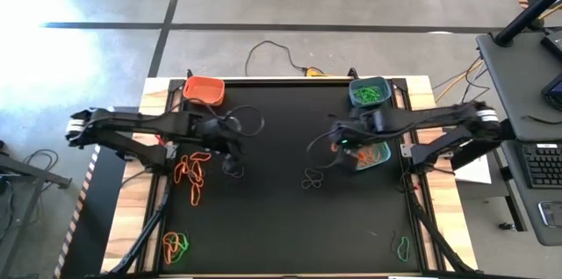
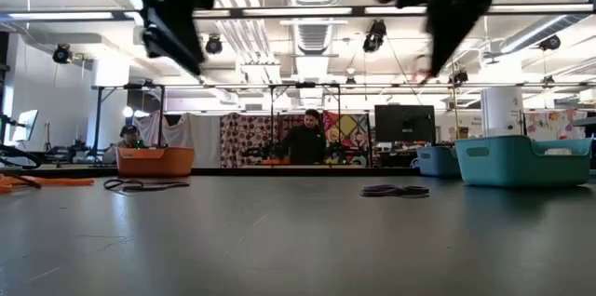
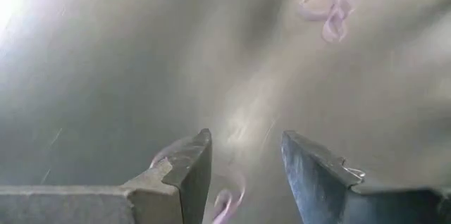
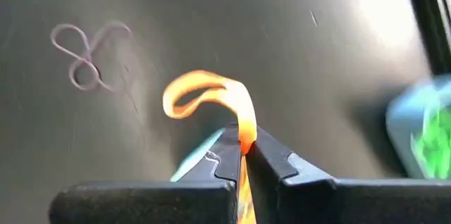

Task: Sort rubber bands into baskets
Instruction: Put the orange rubber band into the green bin

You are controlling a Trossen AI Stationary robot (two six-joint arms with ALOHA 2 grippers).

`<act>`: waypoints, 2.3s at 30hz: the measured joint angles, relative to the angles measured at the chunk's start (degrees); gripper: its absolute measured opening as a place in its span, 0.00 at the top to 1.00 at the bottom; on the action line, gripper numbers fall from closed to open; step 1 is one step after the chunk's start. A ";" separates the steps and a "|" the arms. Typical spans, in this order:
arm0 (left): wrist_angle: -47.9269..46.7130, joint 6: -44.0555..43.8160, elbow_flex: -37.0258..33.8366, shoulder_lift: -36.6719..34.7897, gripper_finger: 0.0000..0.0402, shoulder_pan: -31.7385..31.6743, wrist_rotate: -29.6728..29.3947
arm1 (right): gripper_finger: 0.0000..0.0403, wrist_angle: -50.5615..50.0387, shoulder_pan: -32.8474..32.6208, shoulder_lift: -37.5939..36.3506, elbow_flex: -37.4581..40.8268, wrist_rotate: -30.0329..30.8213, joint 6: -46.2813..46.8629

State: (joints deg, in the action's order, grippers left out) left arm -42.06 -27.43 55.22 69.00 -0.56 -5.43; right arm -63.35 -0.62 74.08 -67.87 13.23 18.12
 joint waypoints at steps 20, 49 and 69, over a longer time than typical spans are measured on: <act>-2.37 -11.44 -17.21 -6.39 0.61 0.92 -0.09 | 0.93 8.65 3.31 -1.94 22.16 -3.59 18.16; -5.20 -21.67 -16.75 -4.00 0.61 -0.13 3.45 | 0.48 -2.82 4.00 -6.82 0.96 0.18 21.92; -12.20 -14.08 -16.61 13.16 0.71 -9.06 0.91 | 0.48 8.13 3.92 -5.28 -2.38 5.88 17.50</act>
State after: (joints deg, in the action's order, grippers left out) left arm -54.25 -41.51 38.61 82.16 -9.62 -4.52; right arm -55.22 3.31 68.79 -70.26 19.11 35.61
